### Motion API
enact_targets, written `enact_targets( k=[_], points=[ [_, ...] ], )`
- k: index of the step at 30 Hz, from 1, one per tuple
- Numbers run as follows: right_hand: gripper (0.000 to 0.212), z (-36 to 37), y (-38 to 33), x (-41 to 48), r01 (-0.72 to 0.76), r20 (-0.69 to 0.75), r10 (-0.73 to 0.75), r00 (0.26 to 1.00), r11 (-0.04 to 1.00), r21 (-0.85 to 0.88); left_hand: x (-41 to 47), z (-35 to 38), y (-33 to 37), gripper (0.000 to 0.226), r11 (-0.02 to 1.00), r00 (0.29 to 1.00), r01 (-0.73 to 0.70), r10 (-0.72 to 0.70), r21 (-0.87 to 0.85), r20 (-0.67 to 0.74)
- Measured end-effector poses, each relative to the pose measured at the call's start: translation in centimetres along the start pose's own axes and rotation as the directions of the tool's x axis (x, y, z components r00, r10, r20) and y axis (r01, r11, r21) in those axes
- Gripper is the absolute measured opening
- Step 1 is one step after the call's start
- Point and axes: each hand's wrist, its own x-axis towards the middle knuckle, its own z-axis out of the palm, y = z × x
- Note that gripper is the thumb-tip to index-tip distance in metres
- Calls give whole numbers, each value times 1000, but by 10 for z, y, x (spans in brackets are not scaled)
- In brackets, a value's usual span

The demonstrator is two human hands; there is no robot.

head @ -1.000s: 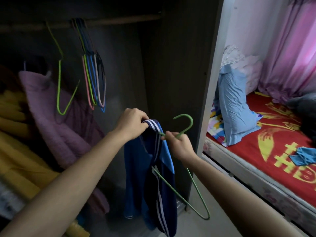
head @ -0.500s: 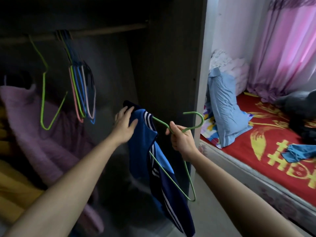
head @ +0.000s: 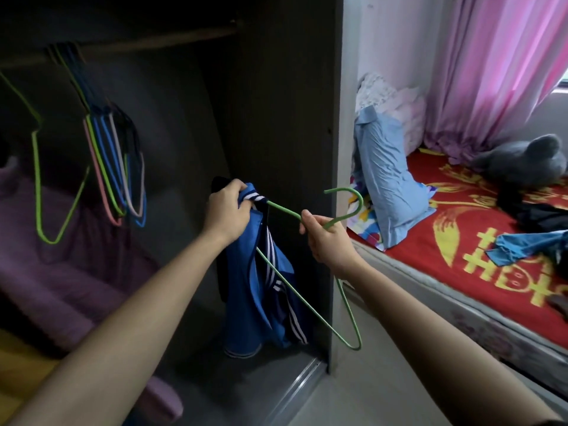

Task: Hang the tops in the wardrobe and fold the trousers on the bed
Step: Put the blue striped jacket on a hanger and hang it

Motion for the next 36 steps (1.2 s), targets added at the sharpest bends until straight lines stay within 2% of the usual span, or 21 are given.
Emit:
enact_targets(
  k=[2, 4, 7, 10, 12, 13, 15, 16, 18, 20, 21, 23, 25, 27, 30, 32, 34, 36],
  points=[
    [43, -1, 8, 4, 27, -4, -28, 1000, 974, -223, 0, -7, 3, 8, 995, 999, 12, -8, -99, 35],
    [44, 2, 20, 8, 20, -33, -32, 999, 944, -330, -4, -13, 7, 11, 982, 996, 40, -25, -183, 81],
    [46, 4, 25, 15, -26, -116, -6, 993, 962, -272, -14, -19, 0, 14, 950, 980, 160, -121, -267, 159],
    [45, 9, 11, 22, 46, -113, -60, 992, 991, -123, -24, -27, -14, 21, 928, 936, 278, -205, -247, 285],
    [45, 18, -2, 23, 131, -68, -133, 989, 990, -43, -28, -39, -14, 69, 930, 919, 302, -227, -208, 322],
    [45, 23, -7, 22, 170, -49, -171, 984, 985, -24, -28, -43, -12, 87, 937, 930, 285, -220, -200, 296],
    [45, 28, -16, 23, 223, -31, -223, 974, 975, 2, -22, -51, -5, 79, 984, 971, 150, -128, -96, 201],
    [45, 29, -20, 23, 239, -29, -238, 971, 971, 19, -18, -55, -2, 72, 997, 982, 48, -58, 60, 178],
    [45, 27, -26, 23, 260, -24, -260, 965, 964, 48, -10, -66, 6, 68, 915, 981, -133, 68, 380, 179],
    [47, 20, -30, 21, 278, -17, -278, 961, 959, 58, 0, -77, 11, 74, 808, 969, -245, 182, 535, 168],
    [48, 17, -32, 20, 294, -9, -294, 956, 955, 52, 2, -79, 13, 75, 783, 955, -297, 238, 546, 178],
    [49, 9, -37, 18, 335, 22, -334, 942, 942, -7, 5, -80, 17, 74, 820, 931, -351, 255, 452, 261],
    [49, 2, -40, 15, 349, 60, -345, 937, 934, -78, -1, -71, 20, 70, 896, 923, -297, 182, 329, 338],
    [46, -4, -39, 13, 313, 64, -307, 950, 942, -121, -10, -56, 20, 71, 897, 927, -299, 192, 326, 323],
    [37, -9, -27, 12, 291, -114, -328, 938, 922, -255, -17, -41, 19, 66, 848, 921, -374, 294, 375, 255],
    [40, -14, -10, 6, 252, -261, -391, 883, 862, -439, -16, -36, 17, 60, 842, 916, -395, 331, 367, 227],
    [47, -20, 15, -5, 216, -357, -506, 785, 764, -609, -14, -37, 16, 56, 847, 923, -383, 344, 369, 170],
    [46, -26, 44, -19, 239, -346, -642, 684, 646, -725, -12, -42, 13, 54, 838, 922, -375, 382, 396, 65]
  ],
)
